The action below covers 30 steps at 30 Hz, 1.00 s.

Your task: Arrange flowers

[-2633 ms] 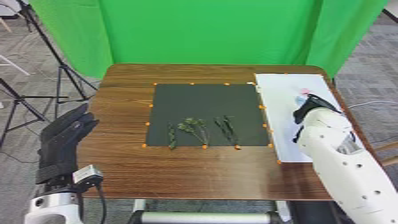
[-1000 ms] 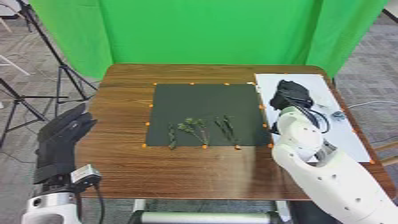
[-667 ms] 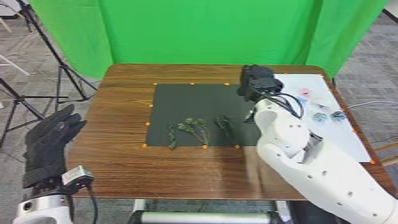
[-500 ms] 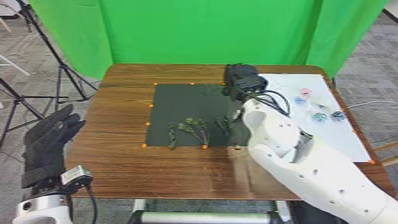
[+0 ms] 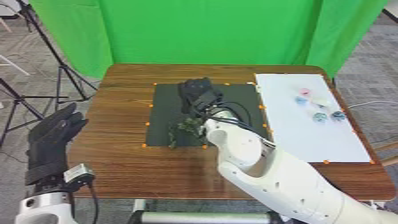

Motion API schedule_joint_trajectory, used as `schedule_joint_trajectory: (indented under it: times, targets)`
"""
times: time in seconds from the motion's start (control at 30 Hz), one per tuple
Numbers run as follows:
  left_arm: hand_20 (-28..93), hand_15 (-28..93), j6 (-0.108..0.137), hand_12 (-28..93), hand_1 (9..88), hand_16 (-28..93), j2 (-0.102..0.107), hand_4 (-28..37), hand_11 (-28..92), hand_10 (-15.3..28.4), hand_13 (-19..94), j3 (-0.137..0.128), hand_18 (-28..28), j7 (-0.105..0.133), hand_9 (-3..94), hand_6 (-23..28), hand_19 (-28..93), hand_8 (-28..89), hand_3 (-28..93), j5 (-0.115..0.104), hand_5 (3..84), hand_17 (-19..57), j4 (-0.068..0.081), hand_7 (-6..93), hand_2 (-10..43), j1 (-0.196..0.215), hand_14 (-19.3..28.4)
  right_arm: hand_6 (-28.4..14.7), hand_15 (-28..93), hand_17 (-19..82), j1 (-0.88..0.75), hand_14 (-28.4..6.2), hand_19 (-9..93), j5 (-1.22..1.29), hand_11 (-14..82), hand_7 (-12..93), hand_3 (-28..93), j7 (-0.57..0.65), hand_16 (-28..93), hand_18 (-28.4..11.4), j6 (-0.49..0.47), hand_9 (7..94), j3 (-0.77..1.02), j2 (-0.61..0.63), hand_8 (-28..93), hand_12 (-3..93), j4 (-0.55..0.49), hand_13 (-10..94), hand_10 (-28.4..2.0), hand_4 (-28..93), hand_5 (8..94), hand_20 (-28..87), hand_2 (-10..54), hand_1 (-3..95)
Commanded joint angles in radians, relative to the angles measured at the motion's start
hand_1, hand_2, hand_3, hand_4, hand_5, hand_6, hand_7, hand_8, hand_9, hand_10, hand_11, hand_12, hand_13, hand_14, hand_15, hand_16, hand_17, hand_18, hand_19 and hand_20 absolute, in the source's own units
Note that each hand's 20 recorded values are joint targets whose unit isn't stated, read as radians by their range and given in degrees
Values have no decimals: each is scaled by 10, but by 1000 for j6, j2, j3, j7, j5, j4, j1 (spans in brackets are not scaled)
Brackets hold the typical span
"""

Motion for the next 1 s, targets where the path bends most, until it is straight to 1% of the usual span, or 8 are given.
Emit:
schedule_joint_trajectory:
  times: [0.03,0.13,0.2,0.3,0.6,0.7,0.87,1.0]
  targets:
    - [159,671,-26,74,259,-180,-33,-199,417,207,250,26,233,-27,347,123,574,-106,810,17,429,-82,18,163,18,-40,277,-21,857,311,-150,-61,891,-135,207,317,763,-143,265,-221,-13,866,67,-144,96,403,64,804,-74,-283,766,80,-95,590]
    - [161,671,-46,74,259,-180,-44,-199,416,207,251,38,234,-35,347,124,574,-105,810,32,429,-82,29,163,17,-62,276,-18,855,305,-176,-59,881,-156,205,320,765,-153,265,-217,-6,868,58,-170,91,401,87,802,-71,-283,766,78,-95,587]
    - [162,671,-47,74,259,-180,-40,-199,416,207,251,54,234,-35,347,123,574,-105,810,30,429,-82,35,163,17,-84,276,-16,852,303,-194,-59,878,-188,203,323,767,-175,266,-216,-11,869,68,-190,87,401,103,802,-70,-283,766,78,-95,585]
    - [162,671,-62,75,259,-180,-43,-198,416,207,251,69,234,-44,348,124,573,-105,810,41,429,-81,44,163,17,-117,276,-14,848,302,-173,-59,876,-191,201,326,766,-159,266,-215,9,870,36,-185,83,400,130,802,-68,-283,766,78,-95,583]
    - [164,672,-89,75,260,-180,-47,-199,415,207,251,108,234,-60,348,123,572,-105,809,57,429,-81,67,163,17,-180,276,-8,843,295,-186,-58,870,-241,197,332,767,-150,268,-213,-4,875,37,-211,65,400,190,802,-67,-283,768,82,-95,577]
    - [164,672,-98,76,260,-180,-46,-198,416,207,251,112,233,-63,348,124,572,-104,809,59,429,-82,69,162,16,-193,276,-7,841,292,-180,-58,868,-254,196,333,767,-149,268,-211,-5,876,41,-218,62,401,202,799,-66,-283,769,83,-95,575]
    - [165,672,-98,76,261,-180,-48,-196,416,206,251,103,233,-66,348,123,572,-104,809,66,429,-81,65,162,16,-184,276,-6,838,286,-174,-59,864,-255,195,335,766,-136,268,-211,-17,875,41,-222,61,403,211,798,-66,-283,767,85,-95,575]
    - [166,673,-95,75,261,-180,-45,-196,417,207,251,99,233,-64,348,123,571,-105,810,62,429,-81,65,162,15,-178,277,-5,835,278,-185,-63,861,-274,195,337,764,-148,269,-214,-29,872,53,-242,63,404,214,792,-66,-283,763,87,-95,570]
